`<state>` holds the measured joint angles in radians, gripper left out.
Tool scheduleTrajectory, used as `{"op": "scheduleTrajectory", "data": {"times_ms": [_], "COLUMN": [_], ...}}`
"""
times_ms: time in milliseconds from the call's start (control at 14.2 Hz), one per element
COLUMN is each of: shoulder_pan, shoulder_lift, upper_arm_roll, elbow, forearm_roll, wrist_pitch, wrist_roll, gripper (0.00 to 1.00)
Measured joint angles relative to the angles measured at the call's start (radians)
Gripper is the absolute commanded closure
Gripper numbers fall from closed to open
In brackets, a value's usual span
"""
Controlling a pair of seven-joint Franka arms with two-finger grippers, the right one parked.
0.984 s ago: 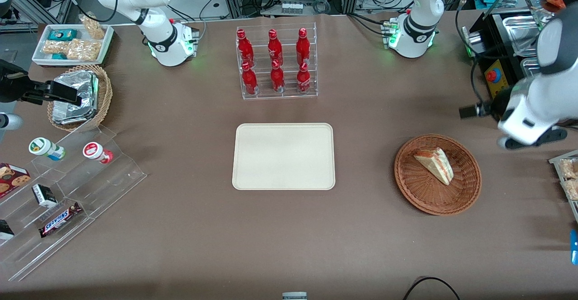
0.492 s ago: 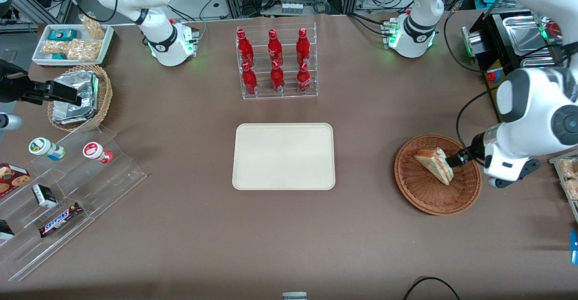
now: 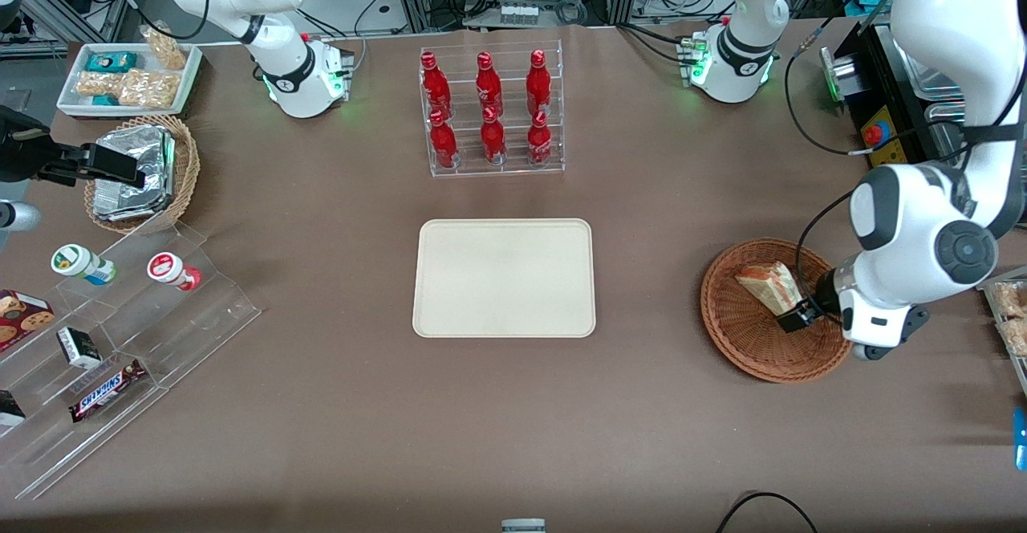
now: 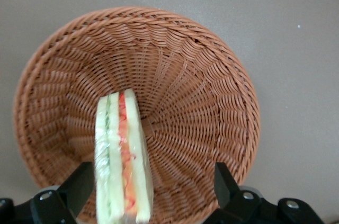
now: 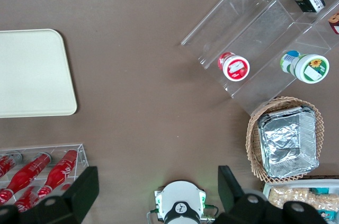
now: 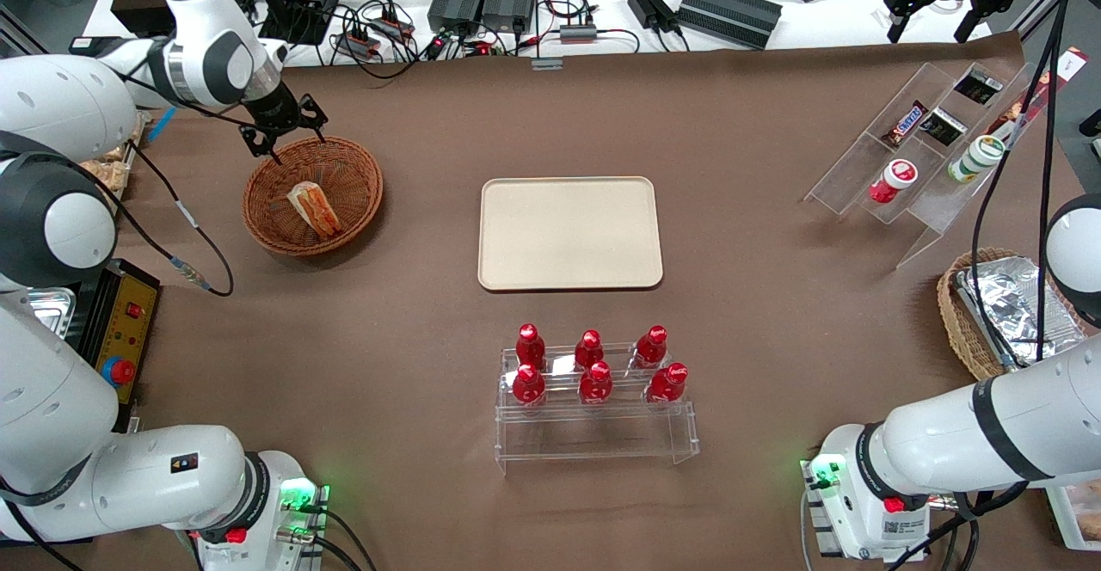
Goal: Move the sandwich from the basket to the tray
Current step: 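Lower the left gripper and close it on the sandwich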
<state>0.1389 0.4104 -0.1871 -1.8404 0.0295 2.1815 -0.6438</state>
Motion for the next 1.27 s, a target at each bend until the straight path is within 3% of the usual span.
{"op": "scheduleTrajectory", "data": {"times_ms": [422, 1266], "shoulder_pan": [0.000, 0.000], "shoulder_lift": [0.017, 0.015], "upper_arm_roll": [0.012, 0.018], "elbow": [-0.147, -0.105], "forearm_roll": [0.001, 0.030], "wrist_pitch": [0.178, 0.045], "wrist_roll": [-0.006, -0.056], "gripper": [0.00, 0.00]}}
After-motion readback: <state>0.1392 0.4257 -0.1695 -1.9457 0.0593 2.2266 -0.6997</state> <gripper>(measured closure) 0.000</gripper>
